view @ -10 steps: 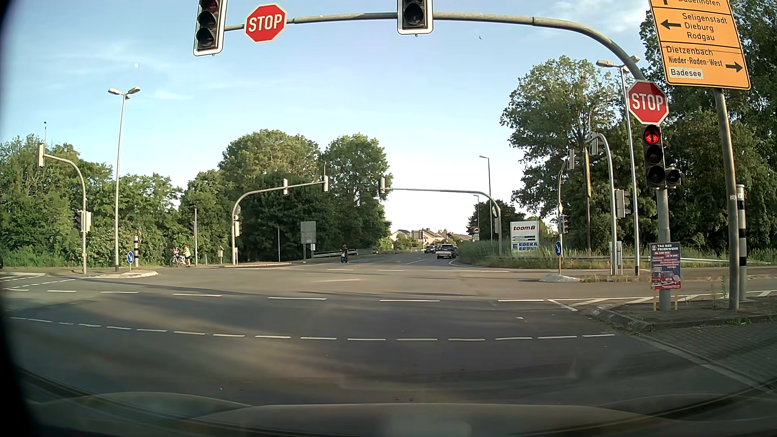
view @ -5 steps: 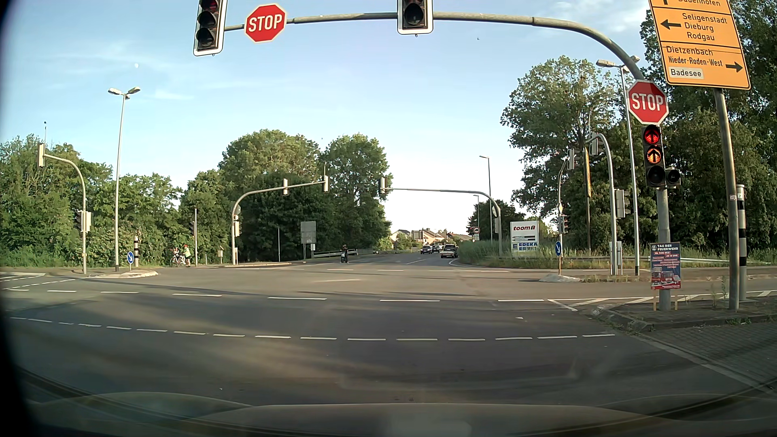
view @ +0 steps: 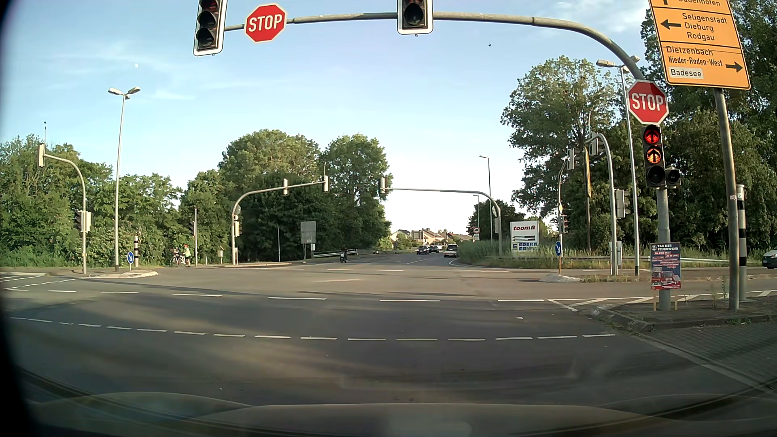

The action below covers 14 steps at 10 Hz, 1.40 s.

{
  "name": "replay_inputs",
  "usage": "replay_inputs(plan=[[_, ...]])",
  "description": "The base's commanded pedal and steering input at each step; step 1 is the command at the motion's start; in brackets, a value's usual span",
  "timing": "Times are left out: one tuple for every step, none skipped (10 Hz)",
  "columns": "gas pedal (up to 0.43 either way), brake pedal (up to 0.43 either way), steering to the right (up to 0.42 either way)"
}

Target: Follow the waypoints while adhering to traffic rules and regulations

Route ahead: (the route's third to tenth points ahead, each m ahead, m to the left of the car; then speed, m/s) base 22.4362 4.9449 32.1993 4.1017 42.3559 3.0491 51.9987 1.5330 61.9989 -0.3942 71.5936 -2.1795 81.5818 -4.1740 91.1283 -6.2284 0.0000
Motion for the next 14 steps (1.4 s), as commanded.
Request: replay_inputs(plan=[[0.000,0.030,0.006],[0.000,0.030,0.006],[0.000,0.030,0.006],[0.000,0.030,0.006],[0.059,0.030,0.006],[0.130,0.030,0.006],[0.150,0.030,0.006],[0.177,0.030,0.006],[0.220,0.030,0.006],[0.248,0.030,0.006],[0.248,0.030,0.006],[0.268,0.030,0.006],[0.268,0.030,0.006],[0.280,0.030,0.006]])
